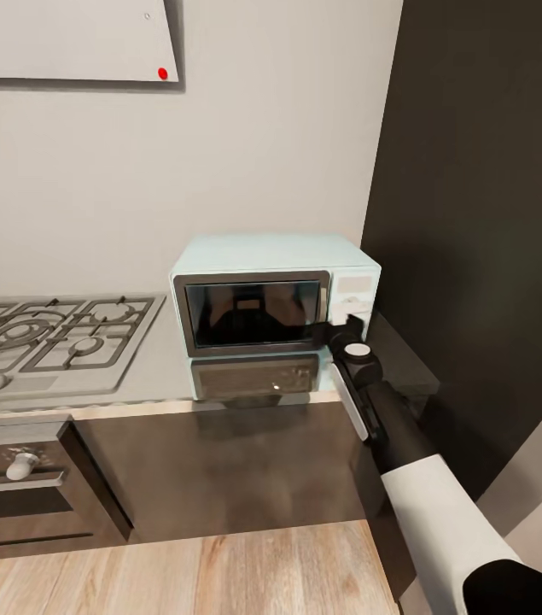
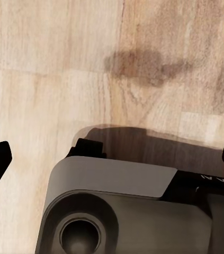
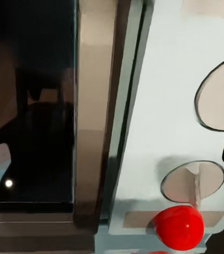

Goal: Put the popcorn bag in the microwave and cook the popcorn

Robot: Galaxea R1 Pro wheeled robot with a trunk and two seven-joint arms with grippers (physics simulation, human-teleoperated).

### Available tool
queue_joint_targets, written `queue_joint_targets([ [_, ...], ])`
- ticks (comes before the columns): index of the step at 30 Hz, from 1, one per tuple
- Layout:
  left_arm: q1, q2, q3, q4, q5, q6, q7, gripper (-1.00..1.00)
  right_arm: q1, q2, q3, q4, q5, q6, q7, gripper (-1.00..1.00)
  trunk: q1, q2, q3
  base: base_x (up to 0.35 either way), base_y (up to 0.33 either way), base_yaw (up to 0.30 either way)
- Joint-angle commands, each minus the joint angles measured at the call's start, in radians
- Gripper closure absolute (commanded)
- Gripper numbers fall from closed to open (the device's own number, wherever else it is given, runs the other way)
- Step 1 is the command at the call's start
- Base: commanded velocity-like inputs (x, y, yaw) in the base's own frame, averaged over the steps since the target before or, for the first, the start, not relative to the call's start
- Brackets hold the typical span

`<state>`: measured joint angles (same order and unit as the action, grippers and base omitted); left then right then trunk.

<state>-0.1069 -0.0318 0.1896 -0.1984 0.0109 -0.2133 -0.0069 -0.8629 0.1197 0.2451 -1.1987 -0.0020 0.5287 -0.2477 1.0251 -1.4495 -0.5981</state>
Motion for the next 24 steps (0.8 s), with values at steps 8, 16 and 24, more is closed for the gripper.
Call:
queue_joint_targets([
  [8, 0.000, 0.000, 0.003, 0.001, 0.000, -0.003, -0.001, -1.00, -0.011, 0.014, 0.002, 0.003, 0.000, 0.010, -0.007, -1.00, 0.000, 0.000, -0.001, 0.000, 0.000, 0.000],
  [16, 0.000, 0.000, 0.004, 0.001, 0.001, -0.003, -0.001, -1.00, -0.010, 0.014, 0.002, 0.004, 0.000, 0.010, -0.019, -1.00, 0.000, 0.000, -0.001, 0.000, 0.000, 0.000],
  [24, 0.000, 0.000, 0.004, 0.001, 0.001, -0.003, -0.001, -1.00, -0.011, 0.014, 0.002, 0.004, 0.000, 0.010, -0.021, -1.00, 0.000, 0.000, -0.001, 0.085, 0.000, 0.000],
])
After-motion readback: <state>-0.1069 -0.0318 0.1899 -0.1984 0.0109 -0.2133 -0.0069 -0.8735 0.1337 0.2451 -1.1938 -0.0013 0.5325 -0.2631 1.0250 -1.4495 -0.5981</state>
